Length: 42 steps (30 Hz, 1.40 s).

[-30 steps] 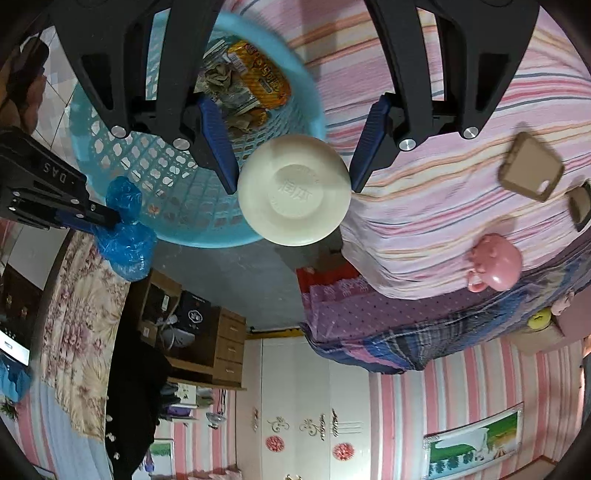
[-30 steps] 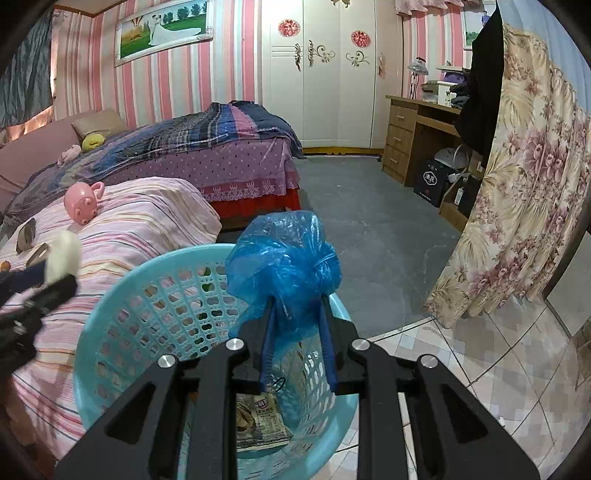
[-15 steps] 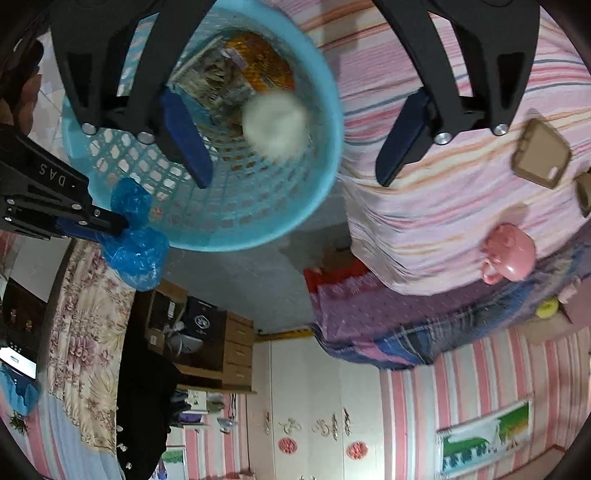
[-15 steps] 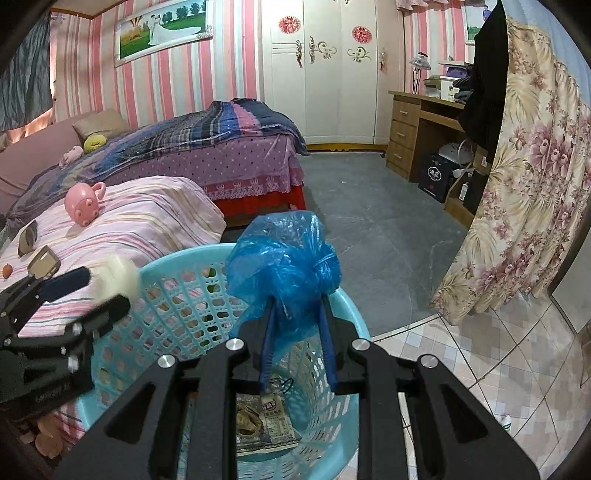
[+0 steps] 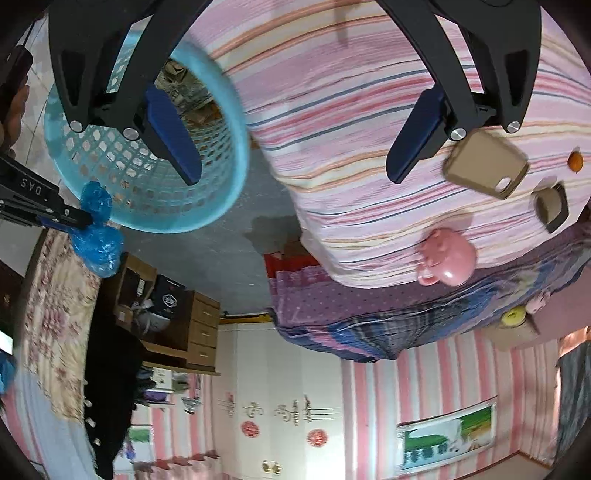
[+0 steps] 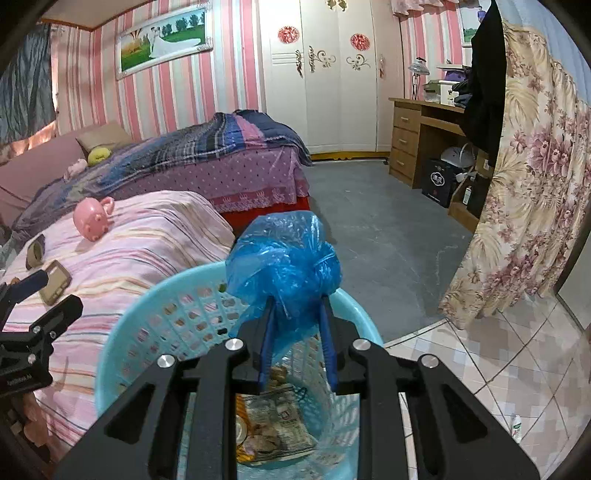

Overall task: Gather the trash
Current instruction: 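Open the left gripper to drop the soap while the right gripper releases the blue bag, then move both grippers back over the bed toward the orange and tube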

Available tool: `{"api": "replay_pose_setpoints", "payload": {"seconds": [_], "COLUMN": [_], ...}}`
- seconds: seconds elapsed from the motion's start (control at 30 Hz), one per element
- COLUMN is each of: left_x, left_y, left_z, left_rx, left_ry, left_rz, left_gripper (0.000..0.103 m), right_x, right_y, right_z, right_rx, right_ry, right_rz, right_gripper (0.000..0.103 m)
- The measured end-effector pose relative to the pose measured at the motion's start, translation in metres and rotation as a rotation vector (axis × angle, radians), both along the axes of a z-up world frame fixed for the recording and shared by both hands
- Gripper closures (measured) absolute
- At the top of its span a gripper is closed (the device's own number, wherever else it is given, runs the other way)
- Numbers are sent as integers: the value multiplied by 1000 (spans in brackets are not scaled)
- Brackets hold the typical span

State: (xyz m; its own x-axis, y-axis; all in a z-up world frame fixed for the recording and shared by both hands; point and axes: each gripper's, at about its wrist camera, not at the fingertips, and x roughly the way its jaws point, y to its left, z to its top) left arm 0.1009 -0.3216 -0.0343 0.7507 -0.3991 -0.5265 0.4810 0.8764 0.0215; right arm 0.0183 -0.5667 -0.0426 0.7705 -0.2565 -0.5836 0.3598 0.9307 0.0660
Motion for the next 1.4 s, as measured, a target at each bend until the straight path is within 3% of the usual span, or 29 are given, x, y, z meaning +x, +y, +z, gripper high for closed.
{"api": "replay_pose_setpoints", "payload": {"seconds": [0.13,0.17,0.2,0.27,0.53,0.97,1.4], "left_x": [4,5,5,4,2,9,37], "left_y": [16,20,24,31,50,121,248], "left_z": [5,5,7,8,11,17,21], "left_rx": [-30,-34,-35,-34,-39,-41,-25], "left_ry": [12,11,6,-5,-21,-27,-34], "left_rz": [31,37,45,56,86,157,367], "left_gripper": [6,6,6,6,6,6,6], "right_x": [2,3,2,1,7,24,74], "right_y": [6,7,10,13,33,64,146], "right_z": [2,3,6,7,12,24,31], "right_rx": [5,4,-7,-15,-45,-74,-80], "right_ry": [-7,-9,-23,-29,-33,-61,-83], "right_rz": [2,1,-5,-12,-56,-11,119], "right_gripper": [77,65,46,31,10,5,5]}}
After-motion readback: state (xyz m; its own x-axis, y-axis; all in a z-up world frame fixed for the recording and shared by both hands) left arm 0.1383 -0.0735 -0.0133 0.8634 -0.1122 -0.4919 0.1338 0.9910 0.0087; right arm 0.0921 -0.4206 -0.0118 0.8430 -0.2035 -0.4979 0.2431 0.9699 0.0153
